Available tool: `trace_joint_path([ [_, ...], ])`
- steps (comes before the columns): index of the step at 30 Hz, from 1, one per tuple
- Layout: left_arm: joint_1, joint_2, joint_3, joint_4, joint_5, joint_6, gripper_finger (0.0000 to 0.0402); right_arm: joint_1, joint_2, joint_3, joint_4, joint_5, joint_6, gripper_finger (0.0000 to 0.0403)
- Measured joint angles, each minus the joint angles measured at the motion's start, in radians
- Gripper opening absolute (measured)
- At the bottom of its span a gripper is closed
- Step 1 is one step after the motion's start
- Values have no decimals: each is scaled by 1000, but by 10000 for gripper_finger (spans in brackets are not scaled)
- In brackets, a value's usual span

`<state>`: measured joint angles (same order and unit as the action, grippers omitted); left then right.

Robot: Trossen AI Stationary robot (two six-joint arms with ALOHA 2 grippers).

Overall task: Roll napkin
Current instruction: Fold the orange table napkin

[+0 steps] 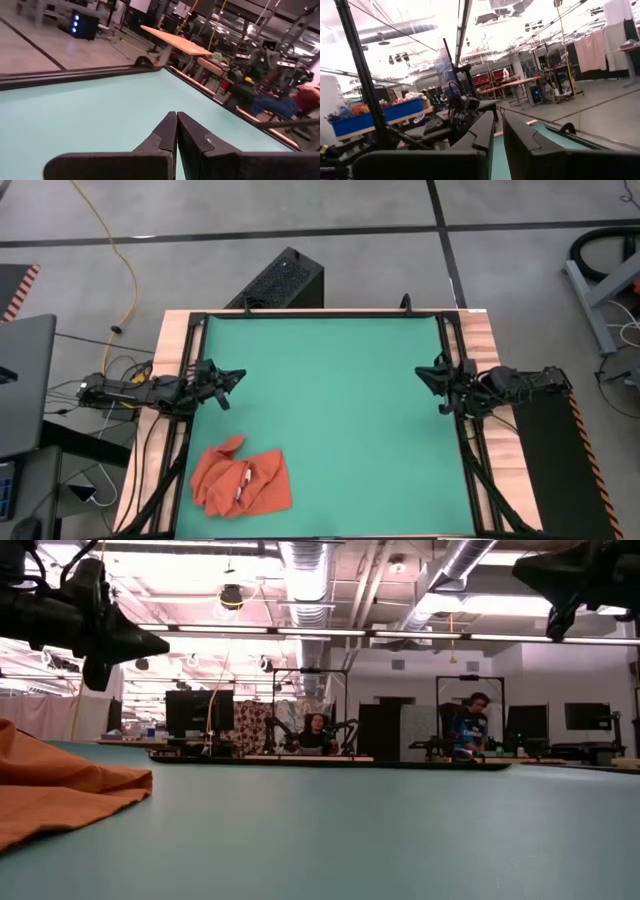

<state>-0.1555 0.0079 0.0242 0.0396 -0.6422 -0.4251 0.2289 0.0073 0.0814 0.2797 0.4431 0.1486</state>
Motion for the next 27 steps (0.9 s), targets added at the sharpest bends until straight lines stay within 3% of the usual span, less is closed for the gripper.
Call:
trace_joint_path([
  [9,-1,6,0,0,5,-15,0,0,0,0,-110,0,0,64],
  [27,0,6,2,-6,-107,69,0,-1,0,2,-244,0,27,64],
])
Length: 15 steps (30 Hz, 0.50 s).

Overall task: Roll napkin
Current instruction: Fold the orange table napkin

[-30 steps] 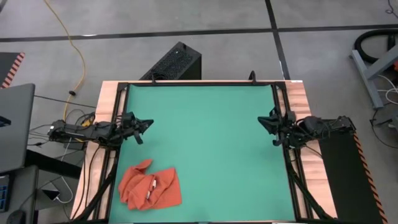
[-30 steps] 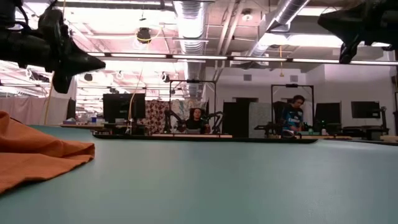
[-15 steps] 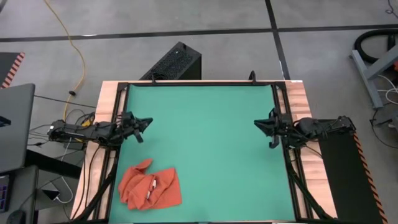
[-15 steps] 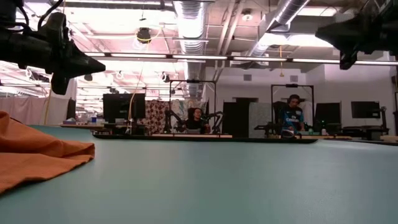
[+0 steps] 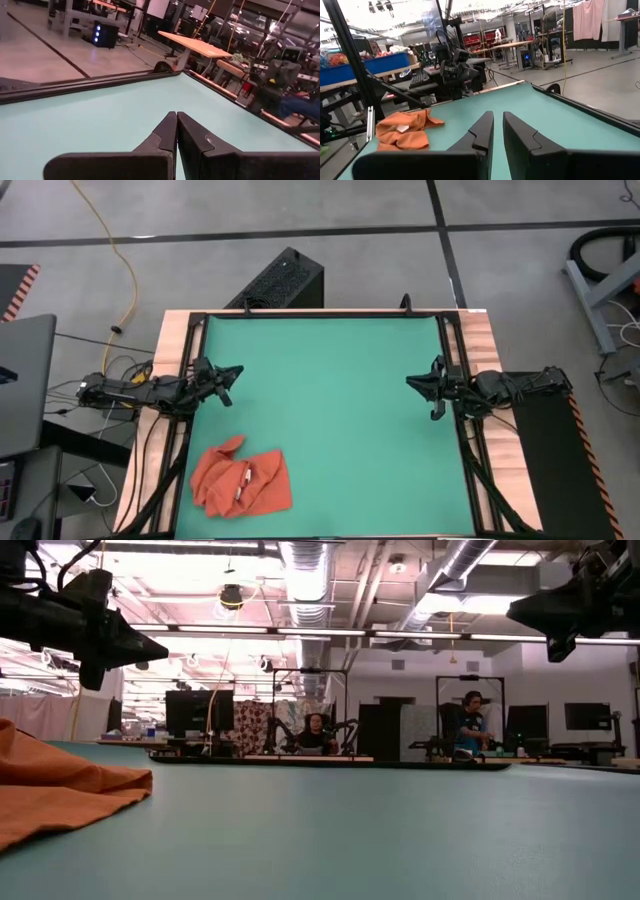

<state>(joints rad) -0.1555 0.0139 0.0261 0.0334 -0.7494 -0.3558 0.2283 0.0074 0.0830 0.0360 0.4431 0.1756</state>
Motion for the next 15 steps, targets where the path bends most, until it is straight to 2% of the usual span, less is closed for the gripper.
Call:
trace_joint_path([
  [3,0,0,0,17,41,3,1,-2,0,0,25,0,-1,64],
  [8,-1,0,44,101,314,142,22,-1,0,0,125,1,-38,76],
  [15,0,1,184,112,467,248,73,0,6,1,363,-30,-161,157],
])
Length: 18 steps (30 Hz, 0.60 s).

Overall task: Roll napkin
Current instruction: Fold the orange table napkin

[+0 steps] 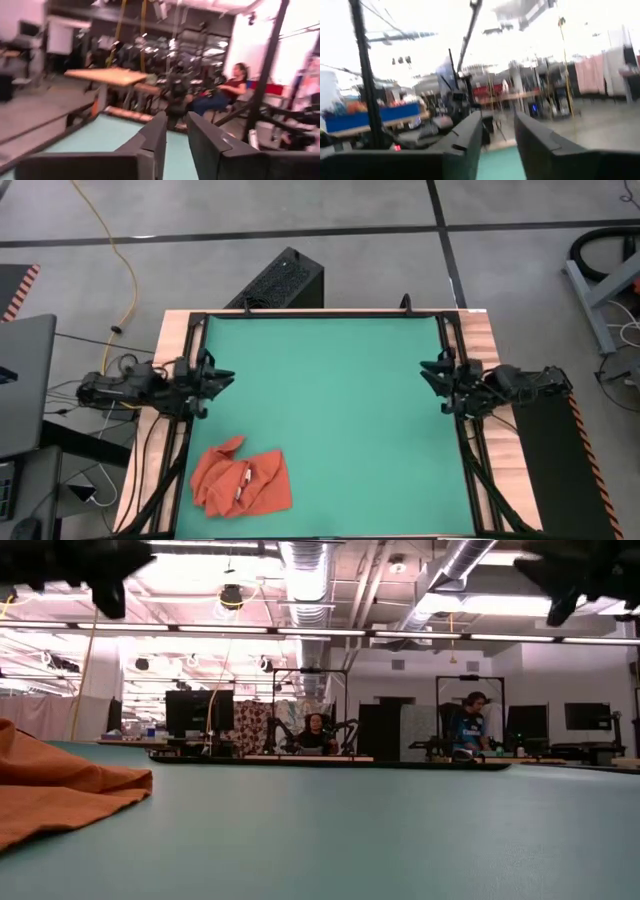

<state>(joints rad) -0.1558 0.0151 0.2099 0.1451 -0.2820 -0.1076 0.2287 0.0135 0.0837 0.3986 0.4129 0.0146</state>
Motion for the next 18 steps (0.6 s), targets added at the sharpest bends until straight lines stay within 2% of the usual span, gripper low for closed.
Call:
trace_joint_path([
  [4,0,5,66,-32,83,8,94,0,39,43,54,-19,-20,210],
  [7,0,25,127,-107,95,-69,103,0,115,120,51,-19,-20,235],
  [11,0,86,231,-286,97,-105,105,0,285,293,0,-51,-65,239],
  [18,0,258,404,-495,173,-113,106,0,702,708,-319,-74,-76,225],
])
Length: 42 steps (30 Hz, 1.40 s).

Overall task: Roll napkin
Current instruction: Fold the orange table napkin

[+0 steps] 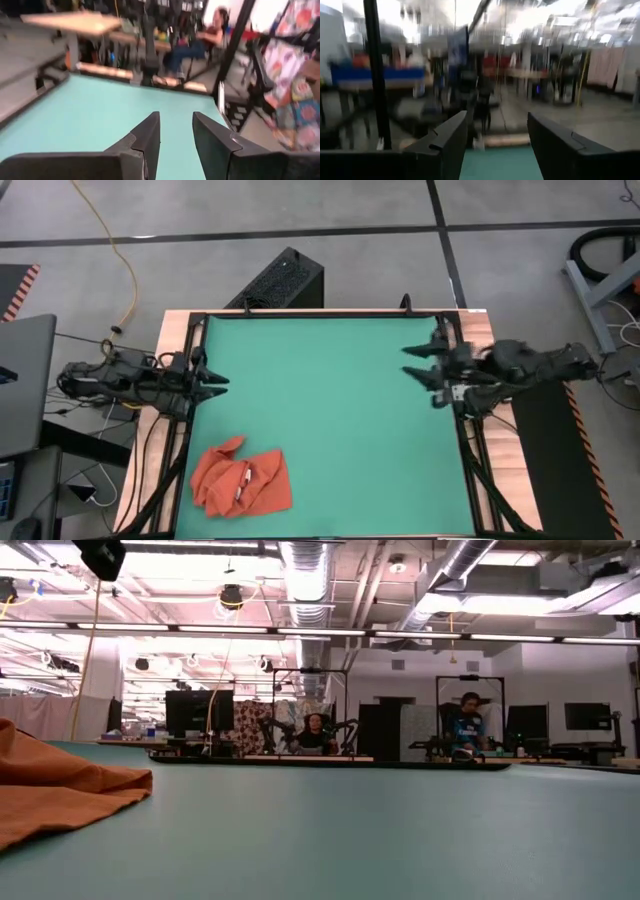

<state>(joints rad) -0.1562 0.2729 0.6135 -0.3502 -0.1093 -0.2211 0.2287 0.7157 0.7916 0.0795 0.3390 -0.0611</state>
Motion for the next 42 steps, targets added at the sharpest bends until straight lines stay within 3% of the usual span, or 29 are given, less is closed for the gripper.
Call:
trace_joint_path([
  [5,-1,121,97,-168,47,-56,106,0,350,227,-137,-71,0,223],
  [9,-1,189,131,-267,48,-93,106,7,611,335,-159,-229,5,223],
  [13,-1,213,132,-294,54,-107,106,15,828,418,-54,-381,14,223],
  [25,-1,225,132,-333,54,-105,106,70,1334,644,-69,-365,2,223],
  [34,-1,225,132,-342,-26,-86,106,123,1483,832,-151,-386,-89,223],
  [42,-1,225,132,-340,-89,-84,106,157,1524,841,-49,-443,-150,223],
])
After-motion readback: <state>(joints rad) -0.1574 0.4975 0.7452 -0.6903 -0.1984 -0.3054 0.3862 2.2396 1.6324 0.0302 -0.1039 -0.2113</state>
